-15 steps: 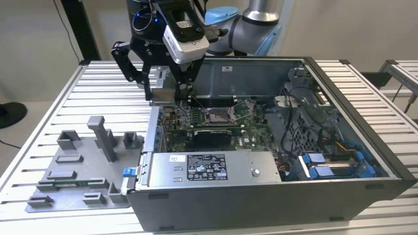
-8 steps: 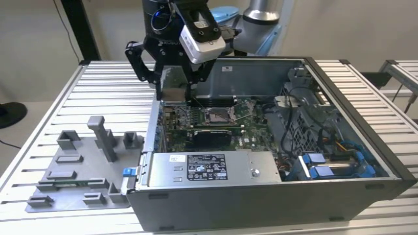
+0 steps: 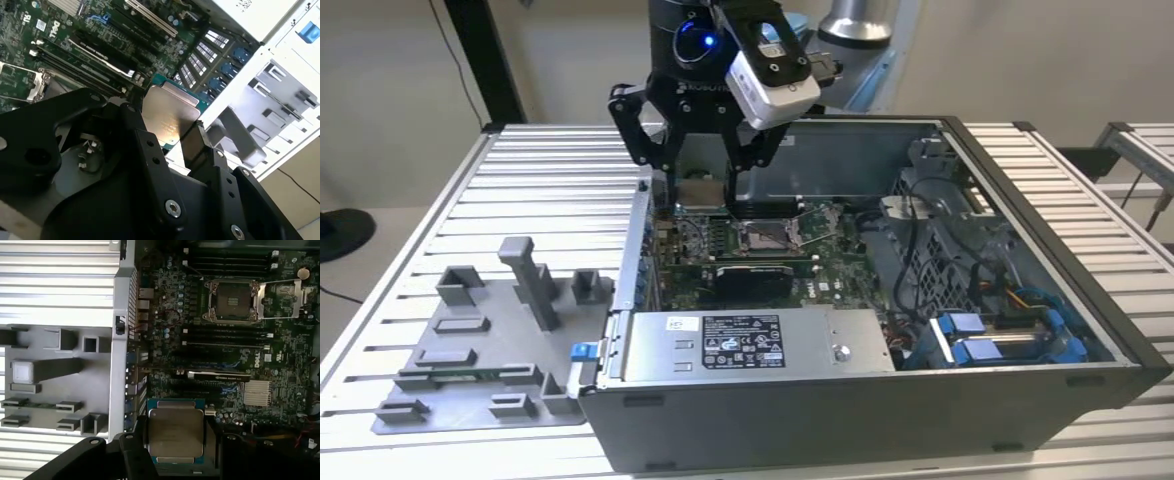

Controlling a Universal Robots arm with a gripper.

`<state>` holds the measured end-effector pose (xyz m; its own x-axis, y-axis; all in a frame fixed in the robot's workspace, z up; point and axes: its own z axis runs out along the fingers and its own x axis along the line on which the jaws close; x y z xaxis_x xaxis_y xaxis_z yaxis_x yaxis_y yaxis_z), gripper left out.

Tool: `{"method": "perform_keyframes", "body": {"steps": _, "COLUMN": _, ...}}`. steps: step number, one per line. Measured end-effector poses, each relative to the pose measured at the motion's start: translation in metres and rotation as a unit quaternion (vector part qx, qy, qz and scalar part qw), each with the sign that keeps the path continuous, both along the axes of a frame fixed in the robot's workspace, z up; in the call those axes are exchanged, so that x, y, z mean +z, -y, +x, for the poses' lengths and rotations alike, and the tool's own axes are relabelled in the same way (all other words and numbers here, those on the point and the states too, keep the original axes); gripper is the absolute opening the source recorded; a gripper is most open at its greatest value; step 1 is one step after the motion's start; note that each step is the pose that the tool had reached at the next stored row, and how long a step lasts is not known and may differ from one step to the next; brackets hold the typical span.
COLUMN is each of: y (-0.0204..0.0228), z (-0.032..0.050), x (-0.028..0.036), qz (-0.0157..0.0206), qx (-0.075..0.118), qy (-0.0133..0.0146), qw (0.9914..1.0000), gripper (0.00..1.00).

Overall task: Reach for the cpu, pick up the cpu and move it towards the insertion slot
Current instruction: 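Pick up the cpu and move it towards the insertion slot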

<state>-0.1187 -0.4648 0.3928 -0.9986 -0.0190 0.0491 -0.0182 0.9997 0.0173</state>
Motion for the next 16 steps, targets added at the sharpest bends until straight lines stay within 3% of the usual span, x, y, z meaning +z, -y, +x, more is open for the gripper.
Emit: {"method": "perform_keyframes", "body": {"steps": 16, "y": 0.0, "z": 0.0503, "x": 0.0, "qz": 0.0, "qx": 0.0, "qy": -0.0021, "qw": 1.0, "gripper": 0.0}}
